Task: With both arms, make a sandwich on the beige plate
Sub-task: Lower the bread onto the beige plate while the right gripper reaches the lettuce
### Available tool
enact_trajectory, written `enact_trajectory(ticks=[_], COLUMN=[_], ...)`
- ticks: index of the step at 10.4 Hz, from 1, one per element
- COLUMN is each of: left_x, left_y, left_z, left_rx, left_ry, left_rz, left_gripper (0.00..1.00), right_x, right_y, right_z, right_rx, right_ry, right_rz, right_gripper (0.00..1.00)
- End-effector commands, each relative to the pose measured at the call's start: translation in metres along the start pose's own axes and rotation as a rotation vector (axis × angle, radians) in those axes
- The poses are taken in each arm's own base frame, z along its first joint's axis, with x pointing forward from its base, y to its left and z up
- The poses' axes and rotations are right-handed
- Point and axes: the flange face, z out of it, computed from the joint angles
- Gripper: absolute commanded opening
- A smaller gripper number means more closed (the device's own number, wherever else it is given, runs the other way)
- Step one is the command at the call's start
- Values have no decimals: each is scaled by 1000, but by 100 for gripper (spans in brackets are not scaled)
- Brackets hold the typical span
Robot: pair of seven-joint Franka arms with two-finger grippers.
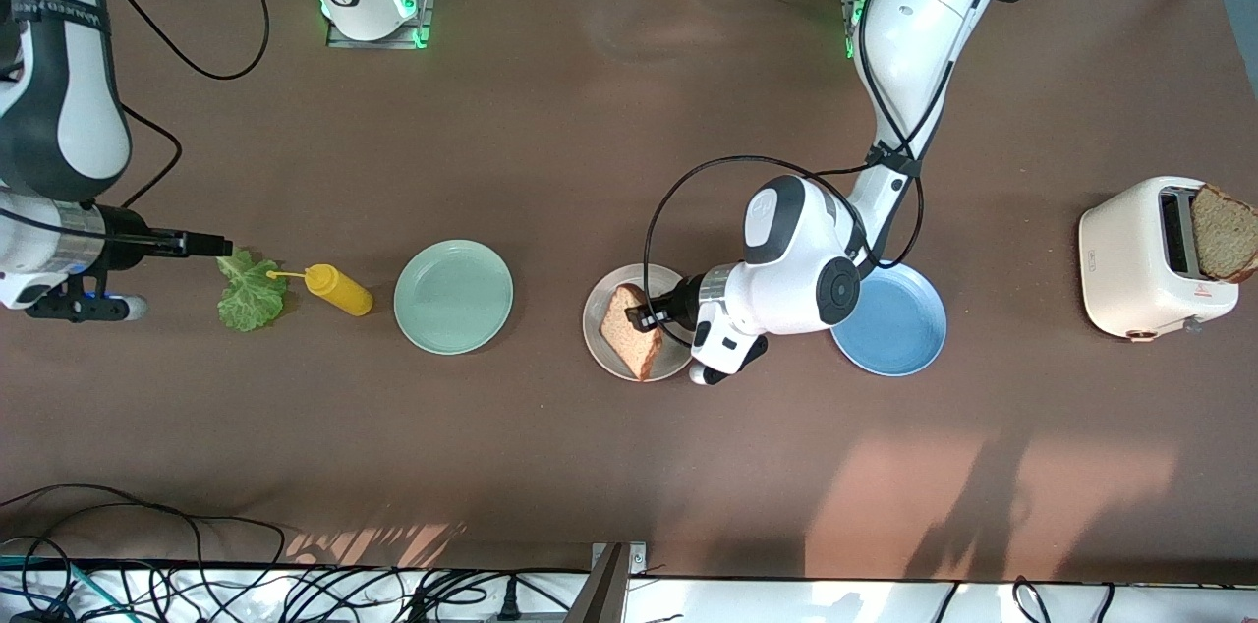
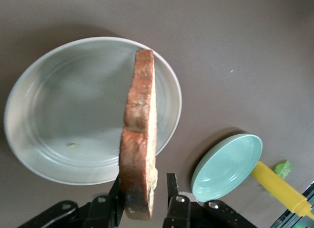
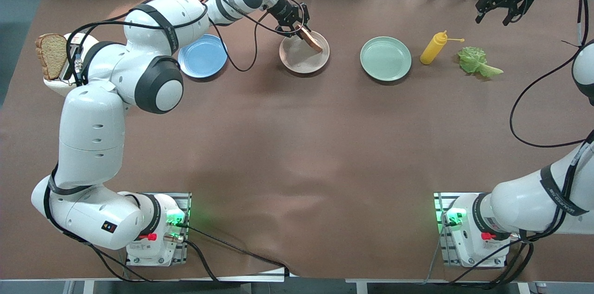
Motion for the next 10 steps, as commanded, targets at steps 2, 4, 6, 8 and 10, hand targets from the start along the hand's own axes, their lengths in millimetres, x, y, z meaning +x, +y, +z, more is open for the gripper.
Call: enact_trajectory(ticks=[2,4,6,8,10], left_x=[6,12,21,39,43], left_y=[-26,-41,-53,-75,-102], left_z=[-7,-10,-33,-104,-186], left_rx=[151,228,270,310,443], left_ry=[-57,-76,-86,-73,-12], left_rz=[30,37,25,-2,64], left_gripper=[77,95,100,100,100], right_x=[5,7,14,25,34], right_y=[2,3,7,21,43], right_z=[-8,-5,-4,8,48], right_rx=[-1,-11,-54,-87,-107], right_ry=[22,23,53,99,177], right_rz=[1,-10,-43,-103,-148], right_gripper=[100,100,100,100,100])
